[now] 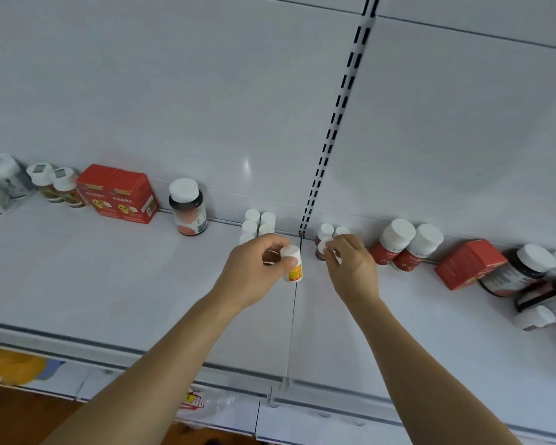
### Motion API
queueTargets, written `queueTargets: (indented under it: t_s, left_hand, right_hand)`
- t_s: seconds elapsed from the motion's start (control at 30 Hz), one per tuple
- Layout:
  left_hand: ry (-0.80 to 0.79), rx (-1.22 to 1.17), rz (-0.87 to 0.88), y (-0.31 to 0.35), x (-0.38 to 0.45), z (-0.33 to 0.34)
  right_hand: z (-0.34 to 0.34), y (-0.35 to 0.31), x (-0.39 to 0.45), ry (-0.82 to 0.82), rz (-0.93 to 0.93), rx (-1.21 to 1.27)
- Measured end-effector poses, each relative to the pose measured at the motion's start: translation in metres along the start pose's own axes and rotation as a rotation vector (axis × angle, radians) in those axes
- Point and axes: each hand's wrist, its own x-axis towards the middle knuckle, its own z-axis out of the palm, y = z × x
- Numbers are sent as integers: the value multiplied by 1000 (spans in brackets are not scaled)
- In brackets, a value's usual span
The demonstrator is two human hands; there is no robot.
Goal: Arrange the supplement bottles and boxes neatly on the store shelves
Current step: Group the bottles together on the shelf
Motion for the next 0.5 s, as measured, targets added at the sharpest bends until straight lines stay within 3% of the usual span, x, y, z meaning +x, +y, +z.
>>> queueTargets:
  t_s: [0.5]
  left_hand:
    - [6, -93, 53, -15, 7, -21]
  right_hand:
    - [6, -1, 0, 106, -50, -110]
